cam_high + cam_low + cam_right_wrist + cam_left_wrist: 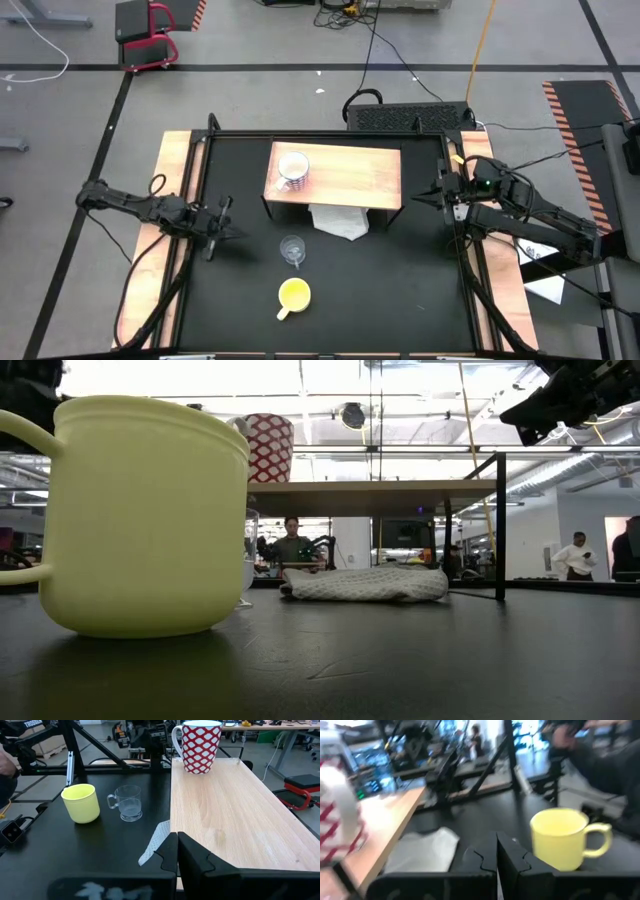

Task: Stack small to large cups/mugs on shelf
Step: Put the yellow mug on the shelf

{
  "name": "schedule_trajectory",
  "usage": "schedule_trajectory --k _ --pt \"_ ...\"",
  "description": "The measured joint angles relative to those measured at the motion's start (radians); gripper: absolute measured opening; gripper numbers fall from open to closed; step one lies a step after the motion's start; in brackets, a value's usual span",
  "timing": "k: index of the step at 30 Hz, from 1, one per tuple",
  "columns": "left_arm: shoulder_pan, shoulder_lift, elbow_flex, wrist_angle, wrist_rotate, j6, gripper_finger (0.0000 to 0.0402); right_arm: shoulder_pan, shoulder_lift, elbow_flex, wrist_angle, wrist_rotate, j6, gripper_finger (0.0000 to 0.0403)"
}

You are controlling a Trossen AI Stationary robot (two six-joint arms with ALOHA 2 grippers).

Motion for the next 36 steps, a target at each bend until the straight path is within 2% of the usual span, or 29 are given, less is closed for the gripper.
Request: schedule_trajectory --k 9,25,30,36 --pt "0.000 0.096 0.000 0.152 0.033 -0.055 0.0000 0.000 0.000 0.000 0.000 0.000 0.000 0.0000" --pt "-0.036 0.484 0.197 0.207 0.032 -0.011 0.0000 0.000 0.000 0.000 -0.001 0.000 0.000 0.0000" --pt "-0.071 0.581 0.199 0.306 0.081 0.020 0.0000 0.000 0.000 0.000 -0.001 0.000 0.000 0.0000" --pt "-0.113 0.676 0.200 0.470 0.083 -0.031 0.0000 0.000 0.000 0.000 -0.002 0.000 0.000 0.0000"
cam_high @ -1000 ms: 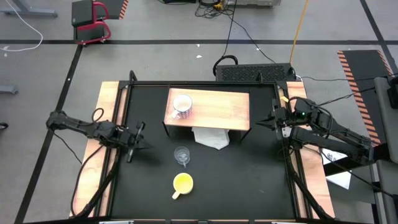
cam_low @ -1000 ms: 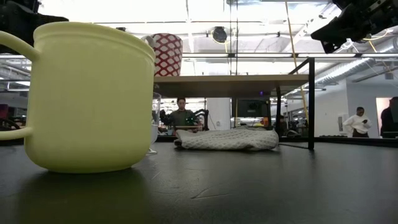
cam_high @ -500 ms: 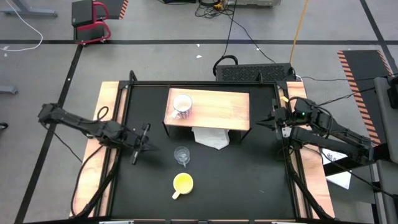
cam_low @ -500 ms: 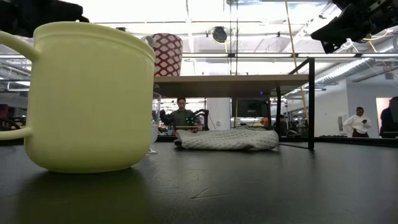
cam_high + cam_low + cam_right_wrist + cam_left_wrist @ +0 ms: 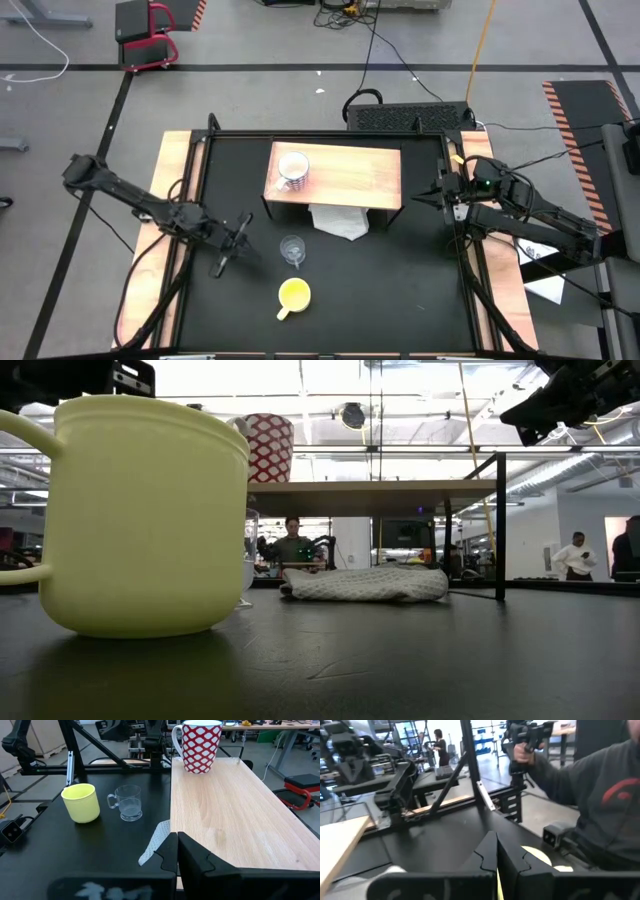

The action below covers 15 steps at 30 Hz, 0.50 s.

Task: Stack small to large cups/mugs on shelf
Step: Put the yellow mug on the shelf

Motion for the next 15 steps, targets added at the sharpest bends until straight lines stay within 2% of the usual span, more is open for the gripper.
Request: schedule_trajectory --k 12,15 --pt "-0.040 0.177 0.000 0.186 -0.026 -0.063 0.0000 0.000 0.000 0.000 0.000 0.000 0.000 0.0000" --pt "-0.040 0.212 0.026 0.186 -0.026 -0.075 0.0000 0.000 0.000 0.000 0.000 0.000 0.000 0.0000"
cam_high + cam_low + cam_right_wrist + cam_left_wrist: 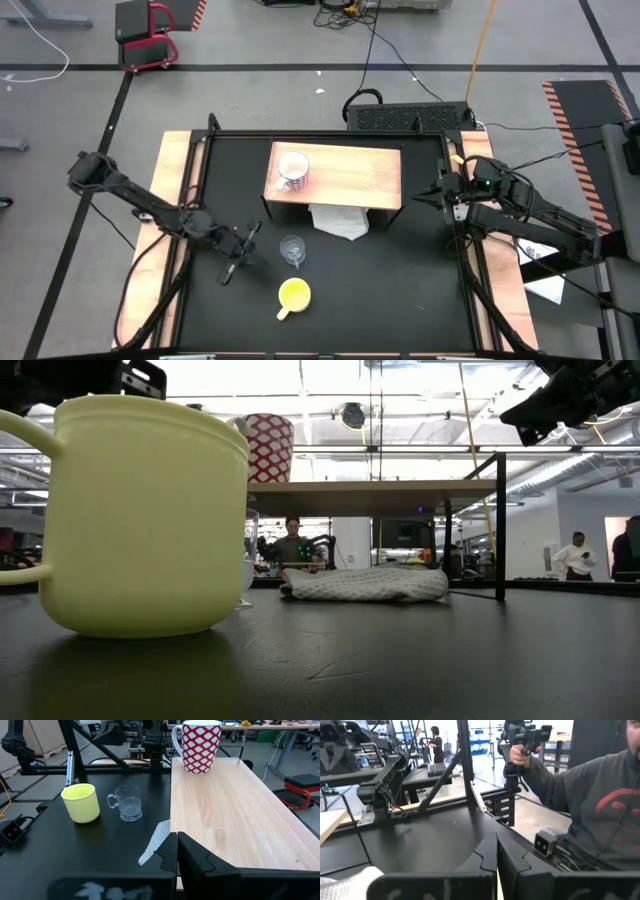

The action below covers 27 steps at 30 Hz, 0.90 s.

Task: Stack small to large cups/mugs on shelf
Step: Put the yellow mug on the shelf

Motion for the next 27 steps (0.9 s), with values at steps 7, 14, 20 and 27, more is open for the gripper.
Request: schedule_trajectory --k 7,14,20,27 --pt "0.000 0.097 0.129 -0.108 0.000 0.017 0.0000 0.000 0.000 0.000 0.000 0.000 0.000 0.0000" --pt "0.000 0.222 0.223 -0.155 0.001 0.023 0.0000 0.000 0.000 0.000 0.000 0.000 0.000 0.0000" --pt "0.000 0.330 0.307 -0.194 0.008 0.000 0.0000 0.000 0.000 0.000 0.000 0.000 0.000 0.0000" --pt "-0.005 0.402 0.406 -0.314 0.010 -0.014 0.0000 0.000 0.000 0.000 -0.004 0.000 0.000 0.0000"
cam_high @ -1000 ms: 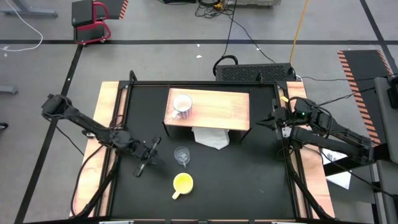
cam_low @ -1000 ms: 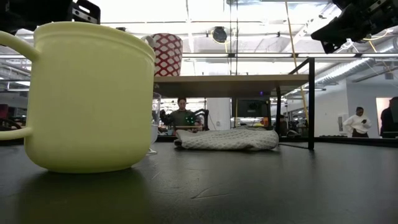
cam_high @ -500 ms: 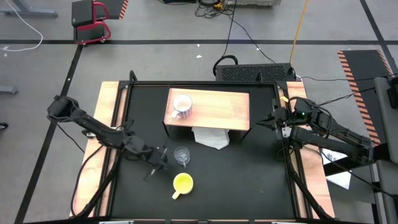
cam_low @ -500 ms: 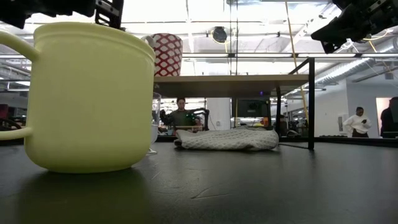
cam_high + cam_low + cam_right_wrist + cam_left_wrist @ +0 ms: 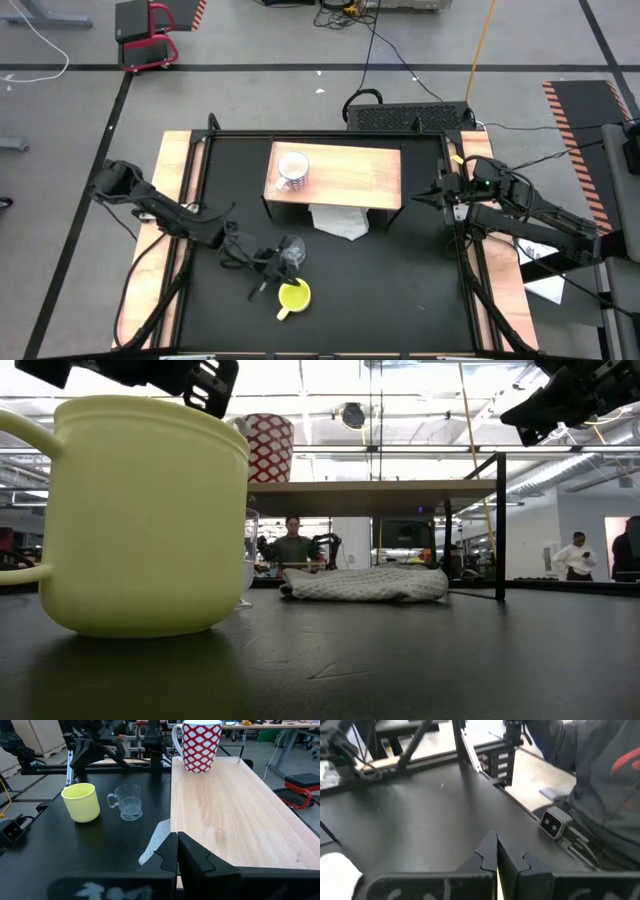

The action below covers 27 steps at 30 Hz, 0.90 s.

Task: Stack small to large cups/mugs on shelf
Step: Put the yellow mug on the shelf

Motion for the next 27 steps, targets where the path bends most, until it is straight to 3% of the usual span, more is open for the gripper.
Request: schedule_trajectory --k 17,27 --pt "-0.018 0.014 0.324 -0.641 0.003 0.009 0.0000 0.000 0.000 0.000 -0.002 0.000 0.000 0.0000" --pt "0.005 0.013 0.401 -0.723 0.073 0.038 0.0000 0.000 0.000 0.000 -0.003 0.000 0.000 0.0000"
